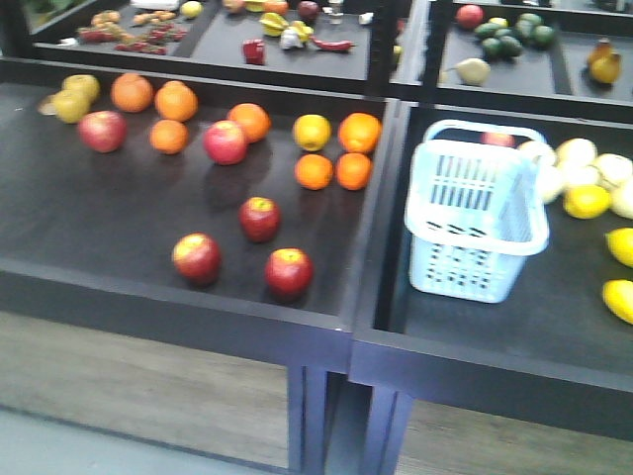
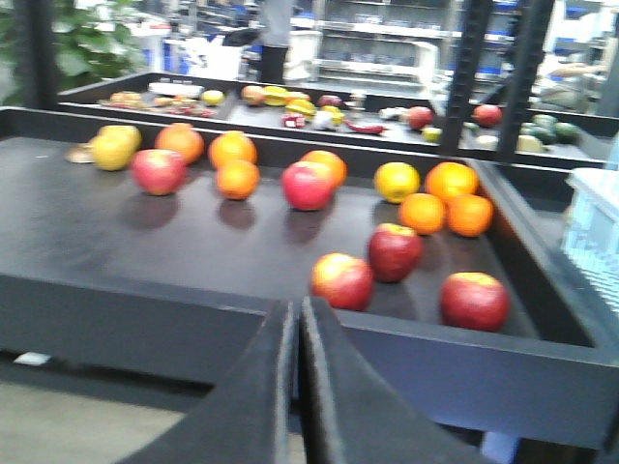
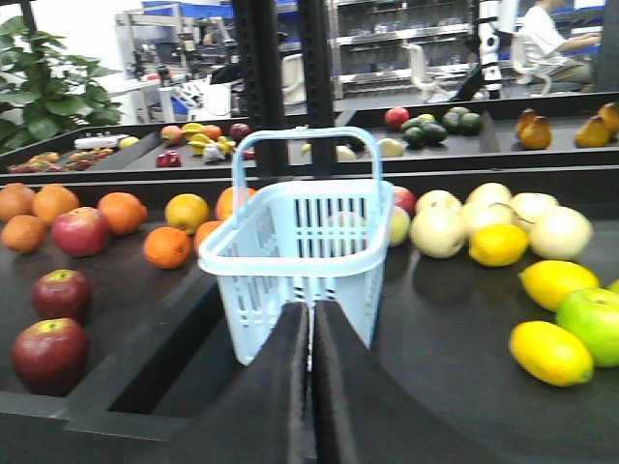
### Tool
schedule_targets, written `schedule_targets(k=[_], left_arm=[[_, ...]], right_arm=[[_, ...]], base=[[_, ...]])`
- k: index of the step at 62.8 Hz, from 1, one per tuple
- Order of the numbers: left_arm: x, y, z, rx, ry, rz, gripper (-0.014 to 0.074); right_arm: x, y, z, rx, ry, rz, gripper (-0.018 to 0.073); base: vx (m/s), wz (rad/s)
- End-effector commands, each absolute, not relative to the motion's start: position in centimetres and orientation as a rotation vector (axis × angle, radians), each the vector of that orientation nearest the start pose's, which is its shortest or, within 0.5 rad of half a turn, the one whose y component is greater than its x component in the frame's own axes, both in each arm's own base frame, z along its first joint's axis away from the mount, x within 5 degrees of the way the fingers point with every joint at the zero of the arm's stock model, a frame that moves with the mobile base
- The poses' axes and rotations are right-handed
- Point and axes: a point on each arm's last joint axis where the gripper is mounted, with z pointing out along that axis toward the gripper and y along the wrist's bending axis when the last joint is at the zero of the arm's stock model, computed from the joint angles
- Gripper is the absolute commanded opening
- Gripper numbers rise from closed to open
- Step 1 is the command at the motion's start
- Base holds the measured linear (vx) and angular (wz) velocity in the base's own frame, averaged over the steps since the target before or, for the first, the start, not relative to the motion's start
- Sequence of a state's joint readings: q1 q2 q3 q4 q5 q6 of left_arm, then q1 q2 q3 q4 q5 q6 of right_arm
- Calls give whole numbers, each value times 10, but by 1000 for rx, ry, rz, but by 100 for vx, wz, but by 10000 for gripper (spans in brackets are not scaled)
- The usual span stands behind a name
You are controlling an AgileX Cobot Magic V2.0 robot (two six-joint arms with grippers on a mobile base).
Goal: Pick three apples into basket with both arms
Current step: 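Turn and drive the base up to the table holding the light-blue basket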
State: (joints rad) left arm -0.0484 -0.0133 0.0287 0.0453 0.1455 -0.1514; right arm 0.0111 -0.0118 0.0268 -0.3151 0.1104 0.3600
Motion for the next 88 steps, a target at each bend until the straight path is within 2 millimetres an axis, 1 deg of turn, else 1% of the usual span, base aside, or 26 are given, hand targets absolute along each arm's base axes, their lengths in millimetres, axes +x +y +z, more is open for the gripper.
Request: schedule_targets(k=[1, 45, 88], left_arm=[[54, -2, 208, -48, 1527, -125, -6], [54, -2, 208, -48, 1527, -125, -6], [54, -2, 208, -48, 1527, -125, -6]], right_arm=[[56, -1, 197, 22, 1538, 16, -5], [56, -1, 197, 22, 1538, 16, -5], [56, -1, 197, 22, 1538, 16, -5]], base=[[2, -32], [2, -33], [7, -18]])
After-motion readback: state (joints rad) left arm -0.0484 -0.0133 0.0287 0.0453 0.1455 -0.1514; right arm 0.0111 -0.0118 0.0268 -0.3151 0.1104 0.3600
